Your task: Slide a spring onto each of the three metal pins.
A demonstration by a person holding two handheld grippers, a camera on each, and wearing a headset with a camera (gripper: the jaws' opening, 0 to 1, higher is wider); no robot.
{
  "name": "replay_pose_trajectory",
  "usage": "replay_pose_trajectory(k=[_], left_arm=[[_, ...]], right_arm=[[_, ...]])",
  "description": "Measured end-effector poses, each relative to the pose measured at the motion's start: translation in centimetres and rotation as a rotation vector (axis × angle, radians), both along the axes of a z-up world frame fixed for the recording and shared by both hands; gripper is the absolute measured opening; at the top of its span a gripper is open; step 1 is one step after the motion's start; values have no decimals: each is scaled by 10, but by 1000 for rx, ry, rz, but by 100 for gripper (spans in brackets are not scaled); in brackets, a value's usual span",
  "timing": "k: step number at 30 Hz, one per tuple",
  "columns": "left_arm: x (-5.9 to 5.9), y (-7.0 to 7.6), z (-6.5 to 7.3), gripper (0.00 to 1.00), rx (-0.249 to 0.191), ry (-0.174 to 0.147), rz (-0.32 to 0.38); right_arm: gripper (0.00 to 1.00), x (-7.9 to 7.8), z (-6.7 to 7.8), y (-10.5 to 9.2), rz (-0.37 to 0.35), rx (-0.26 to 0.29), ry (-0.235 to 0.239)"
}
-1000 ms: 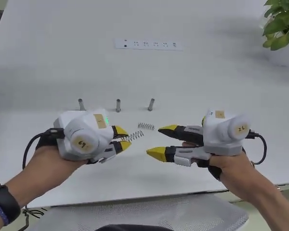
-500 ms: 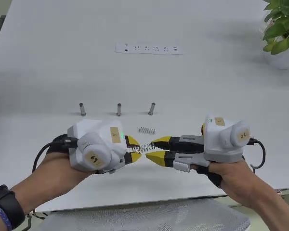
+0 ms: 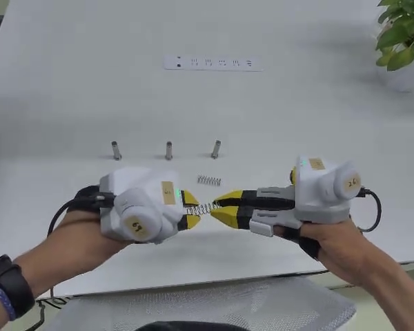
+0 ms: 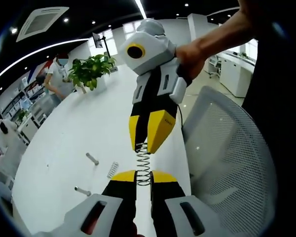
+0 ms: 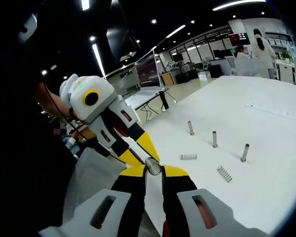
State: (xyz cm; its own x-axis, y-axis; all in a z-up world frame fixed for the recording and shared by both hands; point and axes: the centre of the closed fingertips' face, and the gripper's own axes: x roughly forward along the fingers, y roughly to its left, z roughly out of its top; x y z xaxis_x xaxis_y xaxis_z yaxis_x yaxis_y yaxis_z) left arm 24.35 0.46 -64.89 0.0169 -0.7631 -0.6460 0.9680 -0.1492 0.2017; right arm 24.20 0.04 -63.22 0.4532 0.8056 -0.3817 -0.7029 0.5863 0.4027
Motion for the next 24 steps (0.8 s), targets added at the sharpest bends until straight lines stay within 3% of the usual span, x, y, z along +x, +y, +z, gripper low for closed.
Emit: replay_pose_trajectory(k=[5,15,19,24], left_arm=[[-1,-1,-3,2,8,-16,-21],[-5,-6,-3,2,-7,6,-38],[-5,-7,-4,2,-16,23,-32],[-7,-10,-2,2,-49,82,-25]], right_arm=[[10,-2,-1,3,29,-18,5],[10,-4,-4,8,122,-129,-9],[11,-5,-5,8,148,-161,-13],[12,-7,-7,9,199,-216,-26]])
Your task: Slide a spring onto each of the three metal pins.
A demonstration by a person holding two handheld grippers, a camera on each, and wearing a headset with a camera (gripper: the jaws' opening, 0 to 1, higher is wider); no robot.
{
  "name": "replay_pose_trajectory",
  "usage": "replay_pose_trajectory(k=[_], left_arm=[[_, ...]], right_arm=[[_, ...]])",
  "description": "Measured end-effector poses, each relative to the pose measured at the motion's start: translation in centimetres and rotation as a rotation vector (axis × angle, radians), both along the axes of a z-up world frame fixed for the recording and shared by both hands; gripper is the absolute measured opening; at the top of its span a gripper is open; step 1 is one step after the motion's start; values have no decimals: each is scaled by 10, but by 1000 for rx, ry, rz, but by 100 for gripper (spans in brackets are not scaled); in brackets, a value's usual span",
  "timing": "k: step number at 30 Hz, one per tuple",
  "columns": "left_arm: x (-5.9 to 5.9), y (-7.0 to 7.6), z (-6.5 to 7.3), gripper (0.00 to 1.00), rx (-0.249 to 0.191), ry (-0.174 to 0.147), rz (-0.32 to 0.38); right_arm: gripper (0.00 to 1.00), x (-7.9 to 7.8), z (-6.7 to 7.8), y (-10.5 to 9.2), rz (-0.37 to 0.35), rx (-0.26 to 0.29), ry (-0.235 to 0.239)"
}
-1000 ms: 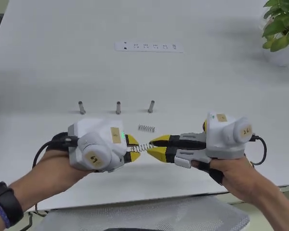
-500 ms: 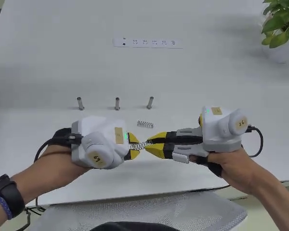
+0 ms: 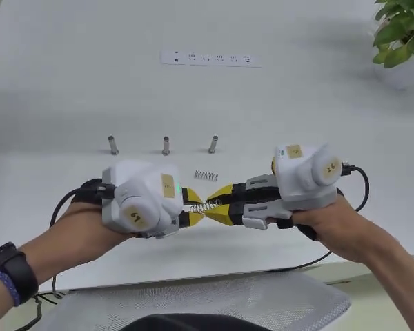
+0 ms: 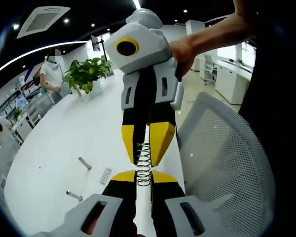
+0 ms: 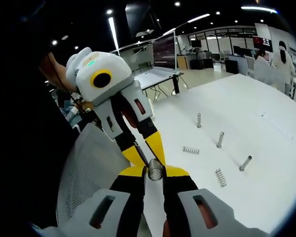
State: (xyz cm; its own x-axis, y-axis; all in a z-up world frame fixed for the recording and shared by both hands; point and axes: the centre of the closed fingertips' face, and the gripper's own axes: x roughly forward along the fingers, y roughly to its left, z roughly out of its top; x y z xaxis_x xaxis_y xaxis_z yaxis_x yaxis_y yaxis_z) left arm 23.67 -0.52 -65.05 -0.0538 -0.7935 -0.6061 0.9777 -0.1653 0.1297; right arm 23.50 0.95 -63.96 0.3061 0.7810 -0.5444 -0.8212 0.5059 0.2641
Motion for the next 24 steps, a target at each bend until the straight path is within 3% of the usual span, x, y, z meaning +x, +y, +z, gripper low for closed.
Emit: replay_pose_trajectory(k=[4,11,18,24], left_arm=[[-3,-3,4,2,-43,77,-3],[-4,-8,14,2,-87,123,-22],[-7,-13,20,2,-113,139,-31],[-10,-14,18,2,-107,145,-48]], right_arm=[[11,-2,4,0,67,-56,-35],[11,-6,9,-4,192,-175,-76],[10,-7,14,-8,274,-260,-114],[10,-10,10,-8,330,-321,-122]])
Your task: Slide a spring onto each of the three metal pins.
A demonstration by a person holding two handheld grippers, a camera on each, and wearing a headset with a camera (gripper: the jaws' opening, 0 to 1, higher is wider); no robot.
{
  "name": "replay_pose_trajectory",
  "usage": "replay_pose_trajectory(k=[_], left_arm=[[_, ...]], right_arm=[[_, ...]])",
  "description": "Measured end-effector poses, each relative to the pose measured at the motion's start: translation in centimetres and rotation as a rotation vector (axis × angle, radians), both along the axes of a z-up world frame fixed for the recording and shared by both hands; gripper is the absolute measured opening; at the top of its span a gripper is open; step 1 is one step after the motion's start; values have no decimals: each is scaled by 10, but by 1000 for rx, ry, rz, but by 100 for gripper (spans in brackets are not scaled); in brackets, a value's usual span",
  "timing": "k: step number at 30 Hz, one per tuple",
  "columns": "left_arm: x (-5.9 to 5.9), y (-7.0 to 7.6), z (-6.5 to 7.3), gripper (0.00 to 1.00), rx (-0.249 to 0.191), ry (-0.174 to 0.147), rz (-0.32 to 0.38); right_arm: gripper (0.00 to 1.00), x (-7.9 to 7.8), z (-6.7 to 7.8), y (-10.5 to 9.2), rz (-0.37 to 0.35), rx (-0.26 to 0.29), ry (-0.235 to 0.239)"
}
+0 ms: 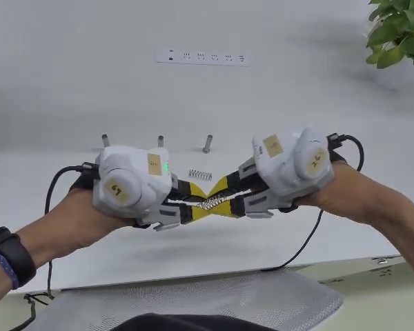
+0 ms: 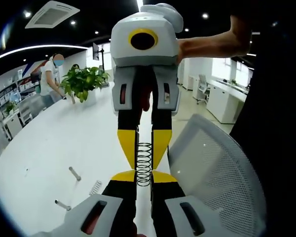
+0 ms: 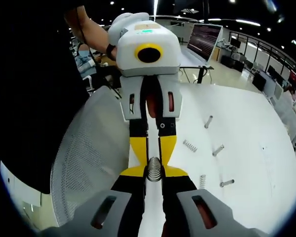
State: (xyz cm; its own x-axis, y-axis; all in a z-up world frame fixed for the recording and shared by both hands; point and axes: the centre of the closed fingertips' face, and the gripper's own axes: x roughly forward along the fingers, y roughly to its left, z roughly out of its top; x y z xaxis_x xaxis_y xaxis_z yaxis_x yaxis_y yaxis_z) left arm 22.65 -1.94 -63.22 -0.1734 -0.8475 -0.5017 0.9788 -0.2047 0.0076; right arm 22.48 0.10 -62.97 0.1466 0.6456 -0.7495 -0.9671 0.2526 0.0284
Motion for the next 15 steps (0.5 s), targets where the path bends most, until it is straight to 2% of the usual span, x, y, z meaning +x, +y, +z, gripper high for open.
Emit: replay_pose_trajectory(k=[4,9,15], left_arm=[[-1,0,-3,2,12,-1,-12],[-1,1,-4,2,19,-2,-20],[-1,-1,-8,3,16,13,-11]], right_arm=[[10,-2,-3,1,35,-45,-13],[9,-1,-4,1,45,-65,-29],[9,-1,-6,1,47,-79,-20]])
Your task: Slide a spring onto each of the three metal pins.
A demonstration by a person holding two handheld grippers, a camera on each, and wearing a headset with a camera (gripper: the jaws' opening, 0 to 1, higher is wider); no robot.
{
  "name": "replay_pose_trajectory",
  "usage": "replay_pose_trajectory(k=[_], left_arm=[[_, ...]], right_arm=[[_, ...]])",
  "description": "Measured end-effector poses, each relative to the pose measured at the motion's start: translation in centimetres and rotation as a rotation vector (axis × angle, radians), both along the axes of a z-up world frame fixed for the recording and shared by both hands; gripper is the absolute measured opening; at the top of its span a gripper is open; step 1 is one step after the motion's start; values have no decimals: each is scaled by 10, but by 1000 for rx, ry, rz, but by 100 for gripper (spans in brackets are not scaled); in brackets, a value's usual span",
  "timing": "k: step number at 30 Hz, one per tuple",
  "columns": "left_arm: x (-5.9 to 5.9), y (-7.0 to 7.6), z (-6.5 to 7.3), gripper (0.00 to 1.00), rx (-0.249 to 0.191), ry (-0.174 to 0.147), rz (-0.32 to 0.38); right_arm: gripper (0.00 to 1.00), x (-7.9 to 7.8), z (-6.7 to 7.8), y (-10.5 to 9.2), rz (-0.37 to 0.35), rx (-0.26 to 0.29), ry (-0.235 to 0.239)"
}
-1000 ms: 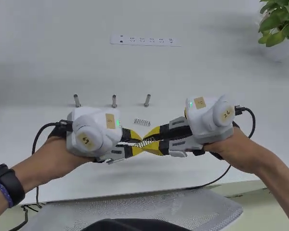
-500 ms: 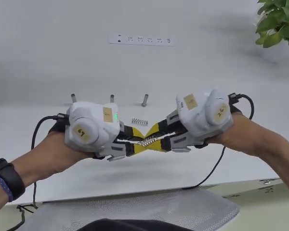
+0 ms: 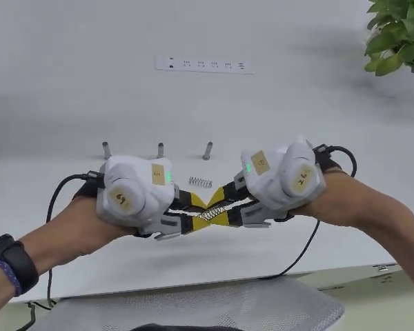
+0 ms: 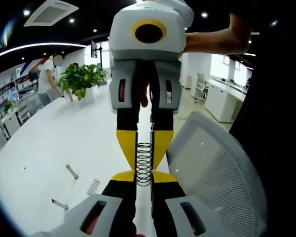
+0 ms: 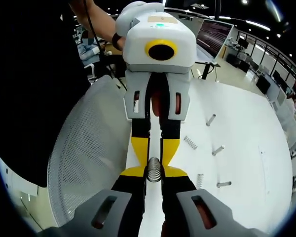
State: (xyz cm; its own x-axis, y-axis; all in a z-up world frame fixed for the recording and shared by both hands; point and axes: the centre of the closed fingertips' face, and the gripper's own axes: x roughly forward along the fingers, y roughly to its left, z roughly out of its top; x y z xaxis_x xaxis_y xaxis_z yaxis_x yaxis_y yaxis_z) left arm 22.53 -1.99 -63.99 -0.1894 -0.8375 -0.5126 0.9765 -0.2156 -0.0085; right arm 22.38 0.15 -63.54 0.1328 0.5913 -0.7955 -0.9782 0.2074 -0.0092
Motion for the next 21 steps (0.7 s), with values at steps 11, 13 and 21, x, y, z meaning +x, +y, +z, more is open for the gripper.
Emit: replay_pose_trajectory(k=[11,13,21], left_arm=[[4,0,-2,11,-5,33,54],[5,1,-2,11,-2,33,60],[15,12,-2,12,-7,42,117]], right_arm=[[9,3,-5,-3,-34,-1,9],[9,4,-5,-4,-40,2,13],[9,6,-9,-9,-59,3,8]])
